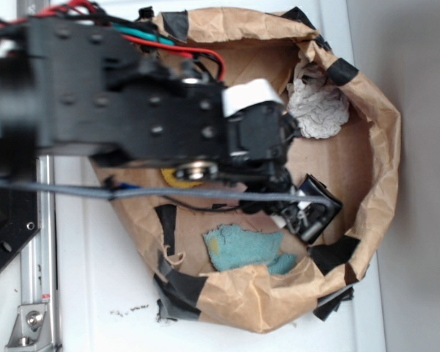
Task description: Grab the black box.
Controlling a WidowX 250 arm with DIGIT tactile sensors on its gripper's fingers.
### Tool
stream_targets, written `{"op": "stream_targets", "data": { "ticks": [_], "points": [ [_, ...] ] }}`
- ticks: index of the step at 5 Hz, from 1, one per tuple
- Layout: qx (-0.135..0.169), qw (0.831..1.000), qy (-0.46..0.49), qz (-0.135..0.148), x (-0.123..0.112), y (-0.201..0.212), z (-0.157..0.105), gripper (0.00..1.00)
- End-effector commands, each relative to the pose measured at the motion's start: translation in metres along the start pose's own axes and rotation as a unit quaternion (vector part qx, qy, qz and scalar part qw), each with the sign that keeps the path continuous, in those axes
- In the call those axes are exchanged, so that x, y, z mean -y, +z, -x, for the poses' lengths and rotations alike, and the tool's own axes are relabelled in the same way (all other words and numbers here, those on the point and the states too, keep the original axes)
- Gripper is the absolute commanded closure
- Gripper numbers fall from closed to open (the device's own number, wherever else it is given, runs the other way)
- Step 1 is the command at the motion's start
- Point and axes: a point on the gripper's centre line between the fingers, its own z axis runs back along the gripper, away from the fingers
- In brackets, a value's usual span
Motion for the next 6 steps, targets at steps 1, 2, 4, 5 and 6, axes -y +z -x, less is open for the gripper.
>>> {"op": "stream_targets", "data": {
  "ticks": [1,2,4,5,6],
  "points": [
    [0.003,0.998,-0.053,0.031,0.044,-0.009,-0.017,0.0],
    [-0.004,0.997,-0.073,0.029,0.062,-0.017,-0.012,0.0],
    [-0.007,0.995,-0.097,-0.028,0.068,-0.053,0.006,0.0],
    [-0.008,0.996,-0.08,-0.047,0.059,-0.067,-0.009,0.0],
    [-0.028,0.998,-0.04,-0.039,0.043,-0.069,-0.014,1.0]
  ]
}}
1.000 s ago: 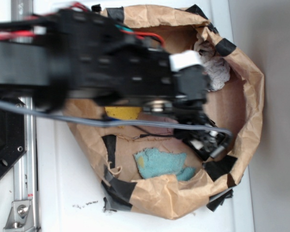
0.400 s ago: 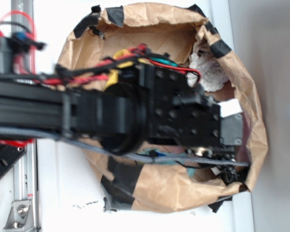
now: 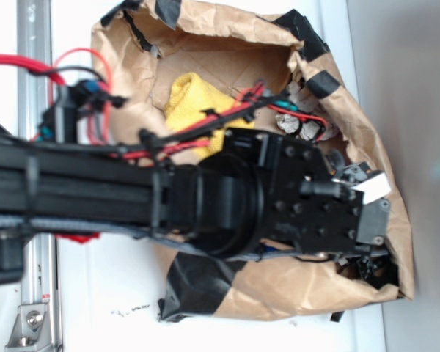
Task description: Grab the black box.
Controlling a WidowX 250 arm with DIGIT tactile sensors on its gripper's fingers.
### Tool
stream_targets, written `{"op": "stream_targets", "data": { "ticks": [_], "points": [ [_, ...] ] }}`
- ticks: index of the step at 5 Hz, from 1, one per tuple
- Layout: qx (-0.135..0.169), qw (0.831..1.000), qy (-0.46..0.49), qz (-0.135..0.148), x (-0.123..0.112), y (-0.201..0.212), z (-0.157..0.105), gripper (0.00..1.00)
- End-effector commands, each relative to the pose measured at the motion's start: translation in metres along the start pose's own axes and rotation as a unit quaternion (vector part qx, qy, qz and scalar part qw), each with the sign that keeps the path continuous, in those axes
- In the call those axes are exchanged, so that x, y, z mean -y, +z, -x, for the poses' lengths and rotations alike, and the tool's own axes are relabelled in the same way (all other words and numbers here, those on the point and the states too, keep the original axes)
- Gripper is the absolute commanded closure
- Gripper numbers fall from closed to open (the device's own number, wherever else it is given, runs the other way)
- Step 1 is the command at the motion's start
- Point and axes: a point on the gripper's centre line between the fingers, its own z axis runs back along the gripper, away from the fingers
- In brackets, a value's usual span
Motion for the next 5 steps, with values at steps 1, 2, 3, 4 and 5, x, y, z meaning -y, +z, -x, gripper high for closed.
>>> {"op": "stream_targets", "data": {
  "ticks": [1,2,3,4,5],
  "points": [
    [-0.019,0.999,0.043,0.019,-0.035,0.023,-0.002,1.0],
    [-0.007,0.998,0.041,0.049,-0.064,0.072,-0.003,1.0],
    [-0.034,0.994,0.02,0.106,-0.102,0.107,-0.019,1.0],
    [-0.023,0.995,0.005,0.099,-0.111,0.126,-0.032,1.0],
    [-0.02,0.995,-0.084,0.053,-0.097,0.14,-0.034,1.0]
  ]
}}
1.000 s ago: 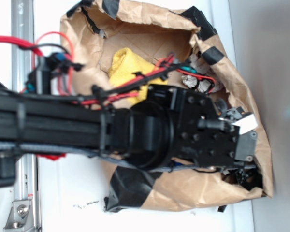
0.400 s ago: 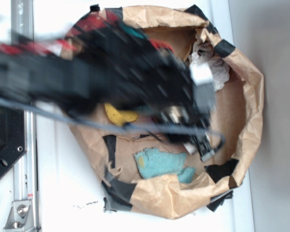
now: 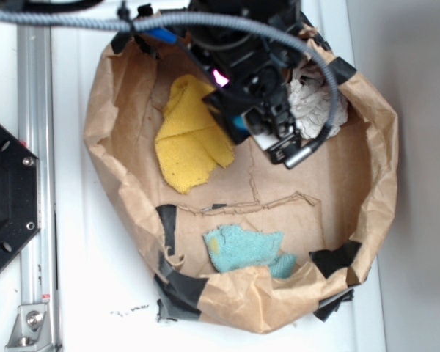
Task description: Grab the black box.
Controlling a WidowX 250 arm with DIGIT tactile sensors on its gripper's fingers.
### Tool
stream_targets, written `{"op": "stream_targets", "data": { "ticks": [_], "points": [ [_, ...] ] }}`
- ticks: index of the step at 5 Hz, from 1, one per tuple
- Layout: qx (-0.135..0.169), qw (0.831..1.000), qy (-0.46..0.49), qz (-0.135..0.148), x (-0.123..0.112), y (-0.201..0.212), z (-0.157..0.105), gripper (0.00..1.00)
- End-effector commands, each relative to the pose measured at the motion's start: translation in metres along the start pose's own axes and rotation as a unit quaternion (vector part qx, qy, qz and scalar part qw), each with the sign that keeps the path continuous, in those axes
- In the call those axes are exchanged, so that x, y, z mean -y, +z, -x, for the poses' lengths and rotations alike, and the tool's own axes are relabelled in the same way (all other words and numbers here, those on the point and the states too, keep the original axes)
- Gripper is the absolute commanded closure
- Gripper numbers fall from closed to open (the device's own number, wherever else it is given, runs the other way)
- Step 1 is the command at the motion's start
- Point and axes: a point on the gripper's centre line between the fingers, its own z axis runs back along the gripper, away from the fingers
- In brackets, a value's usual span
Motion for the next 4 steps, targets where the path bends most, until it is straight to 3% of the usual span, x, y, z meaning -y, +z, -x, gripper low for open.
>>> {"op": "stream_targets", "data": {
  "ticks": [1,2,3,4],
  "points": [
    [0.028,0.984,-0.15,-0.093,0.043,0.032,-0.007,1.0],
    [0.004,0.98,-0.137,-0.147,0.065,0.027,0.004,1.0],
    [0.005,0.979,-0.147,-0.138,0.066,0.027,0.009,1.0],
    [-0.001,0.969,-0.179,-0.17,0.063,0.024,0.003,0.84]
  ]
}}
